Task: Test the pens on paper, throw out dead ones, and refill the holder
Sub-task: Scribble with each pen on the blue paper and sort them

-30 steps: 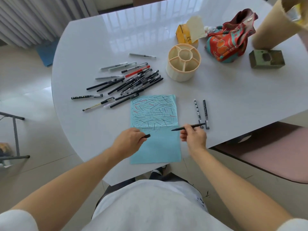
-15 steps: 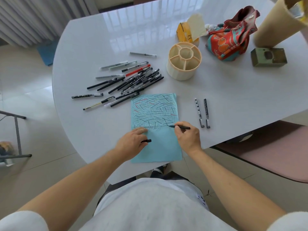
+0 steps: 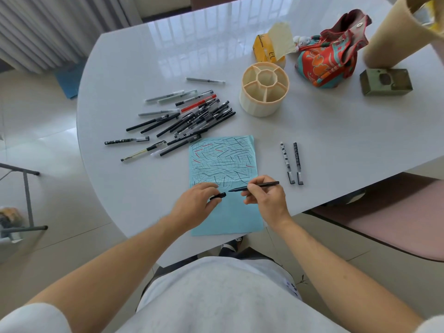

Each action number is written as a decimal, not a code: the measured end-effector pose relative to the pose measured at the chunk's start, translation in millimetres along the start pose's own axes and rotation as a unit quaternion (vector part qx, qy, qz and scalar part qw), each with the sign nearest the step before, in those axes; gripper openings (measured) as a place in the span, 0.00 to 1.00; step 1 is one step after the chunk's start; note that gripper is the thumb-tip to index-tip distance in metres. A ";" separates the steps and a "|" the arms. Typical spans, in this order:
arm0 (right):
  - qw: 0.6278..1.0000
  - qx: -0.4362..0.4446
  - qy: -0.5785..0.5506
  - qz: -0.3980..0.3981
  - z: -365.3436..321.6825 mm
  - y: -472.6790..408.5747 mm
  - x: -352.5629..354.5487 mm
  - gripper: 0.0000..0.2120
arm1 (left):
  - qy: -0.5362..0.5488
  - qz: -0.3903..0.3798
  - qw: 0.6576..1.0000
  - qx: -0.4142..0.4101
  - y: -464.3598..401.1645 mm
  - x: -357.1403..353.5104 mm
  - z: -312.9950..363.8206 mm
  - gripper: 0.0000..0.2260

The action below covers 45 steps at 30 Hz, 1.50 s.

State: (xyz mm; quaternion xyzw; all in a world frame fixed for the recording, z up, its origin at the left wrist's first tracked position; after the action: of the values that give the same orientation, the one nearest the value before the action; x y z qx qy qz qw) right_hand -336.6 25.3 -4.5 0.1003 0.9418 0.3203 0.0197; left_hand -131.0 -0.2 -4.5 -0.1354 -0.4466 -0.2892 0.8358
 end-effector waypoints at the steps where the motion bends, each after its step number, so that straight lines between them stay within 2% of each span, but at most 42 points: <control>1: 1.000 -0.003 -0.001 -0.005 -0.2 1.0 -3.0 0.01 | 0.002 0.002 1.000 -0.003 -1.1 1.0 1.8 0.09; 9: 1.000 -0.004 -0.010 -0.013 -2.9 1.9 -4.8 0.03 | 0.012 -0.005 1.000 0.006 -5.1 9.0 8.3 0.07; 16: 0.997 -0.026 0.010 -0.068 7.8 3.7 -23.6 0.04 | 0.014 -0.043 0.998 -0.031 -12.4 7.7 22.4 0.07; 19: 0.997 -0.033 0.015 -0.061 11.6 3.7 -29.1 0.05 | 0.005 -0.054 0.998 -0.042 -13.6 4.7 29.3 0.09; 26: 0.996 -0.062 0.035 -0.052 23.0 6.6 -38.0 0.07 | 0.035 -0.057 0.998 -0.007 -0.8 -3.4 24.6 0.10; 30: 0.993 -0.077 0.074 -0.058 10.1 -12.6 -40.6 0.08 | 0.073 -0.029 0.996 0.041 -3.0 1.6 13.9 0.09; 32: 0.991 -0.084 0.102 -0.020 -7.8 -37.8 -24.1 0.06 | 0.077 -0.016 0.995 0.057 -3.5 6.0 2.4 0.08; 34: 0.970 -0.072 0.223 0.059 -32.6 -65.8 6.6 0.06 | 0.049 -0.010 0.996 0.080 2.8 11.5 -14.5 0.11; 37: 0.855 -0.060 0.498 0.129 -55.3 -98.2 45.1 0.13 | -0.013 0.003 0.997 0.080 15.3 20.2 -31.4 0.14; 39: 0.804 -0.069 0.576 0.127 -54.8 -110.4 56.5 0.20 | -0.049 -0.021 0.996 0.076 20.5 17.9 -37.0 0.17; 41: 0.785 -0.065 0.603 0.127 -54.3 -115.2 59.4 0.19 | -0.071 -0.064 0.992 0.076 24.7 11.5 -41.0 0.20; 45: 0.788 0.023 0.592 0.168 -74.9 -116.6 33.9 0.14 | -0.098 -0.111 0.987 0.064 33.1 3.7 -47.5 0.22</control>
State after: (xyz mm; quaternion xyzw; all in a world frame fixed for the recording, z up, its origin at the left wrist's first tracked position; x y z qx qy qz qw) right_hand -397.9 -103.1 -14.9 0.0479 0.7441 0.2936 -0.5981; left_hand -77.6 1.8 -27.2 -0.0587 -0.5562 -0.3358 0.7579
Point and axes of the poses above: each hand's wrist, its own y-axis away from the middle knuckle, its own x-axis out of the back of the hand, z = x × y, the point moved 8 cm from there along -y, towards the middle knuckle, and after that the axes turned 10 degrees about -x, right-handed, at the moved point
